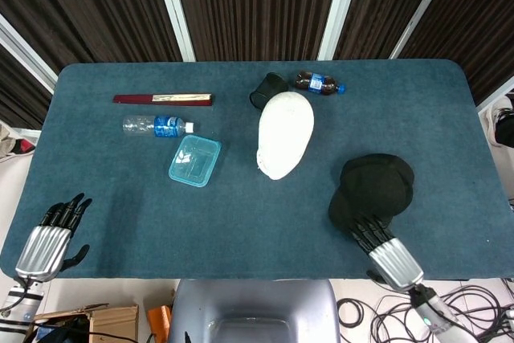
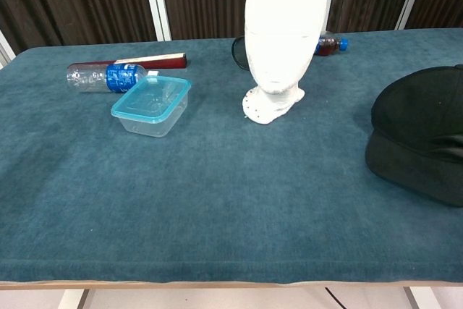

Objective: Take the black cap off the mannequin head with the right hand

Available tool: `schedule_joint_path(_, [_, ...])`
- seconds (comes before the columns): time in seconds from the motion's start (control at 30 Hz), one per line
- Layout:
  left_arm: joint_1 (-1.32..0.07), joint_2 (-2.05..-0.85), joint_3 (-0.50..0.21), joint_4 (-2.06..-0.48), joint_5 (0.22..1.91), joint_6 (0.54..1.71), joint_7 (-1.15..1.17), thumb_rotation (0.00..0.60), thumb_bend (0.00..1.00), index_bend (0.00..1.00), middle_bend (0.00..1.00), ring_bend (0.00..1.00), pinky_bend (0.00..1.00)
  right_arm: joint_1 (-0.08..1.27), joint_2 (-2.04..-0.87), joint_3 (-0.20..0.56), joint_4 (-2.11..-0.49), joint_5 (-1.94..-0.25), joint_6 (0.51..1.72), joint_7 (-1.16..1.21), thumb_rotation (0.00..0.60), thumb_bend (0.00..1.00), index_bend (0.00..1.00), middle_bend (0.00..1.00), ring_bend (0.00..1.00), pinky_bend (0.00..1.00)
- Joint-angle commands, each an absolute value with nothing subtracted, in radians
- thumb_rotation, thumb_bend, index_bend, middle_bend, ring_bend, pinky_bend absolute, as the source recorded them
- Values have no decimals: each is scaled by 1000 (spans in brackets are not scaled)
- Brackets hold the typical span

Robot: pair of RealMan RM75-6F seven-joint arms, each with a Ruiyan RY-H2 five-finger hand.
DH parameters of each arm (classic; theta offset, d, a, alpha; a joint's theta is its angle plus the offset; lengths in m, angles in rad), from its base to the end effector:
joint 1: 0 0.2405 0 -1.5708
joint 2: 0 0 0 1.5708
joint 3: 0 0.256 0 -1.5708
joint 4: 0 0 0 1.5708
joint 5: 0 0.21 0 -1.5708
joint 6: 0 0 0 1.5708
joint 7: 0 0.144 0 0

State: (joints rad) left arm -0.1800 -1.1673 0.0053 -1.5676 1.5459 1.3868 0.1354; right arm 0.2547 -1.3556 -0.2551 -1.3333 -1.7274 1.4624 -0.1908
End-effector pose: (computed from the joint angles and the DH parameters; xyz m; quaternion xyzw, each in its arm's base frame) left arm -0.3020 0.1975 0.1247 -0.6797 -0.3458 -0.3393 0.5507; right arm -0.3037 -0.1619 0.0548 0.7942 -0.2657 0.3182 0.4443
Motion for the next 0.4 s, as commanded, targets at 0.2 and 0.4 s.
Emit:
schedule_joint_path(0.2, [-170,-1167,7,-1570,1558,1411,137,600,316,0,26,122,143,21,-1187,-141,-1524,-1529,1753,-189,600,0,0,0,0,0])
schedule_joint_path(0.4, [-170,-1168,4,-1570,1561,1417,142,600,316,0,29,122,143,28,-1177,-104,-1512,-1486,1674,-154,600,0,0,0,0,0])
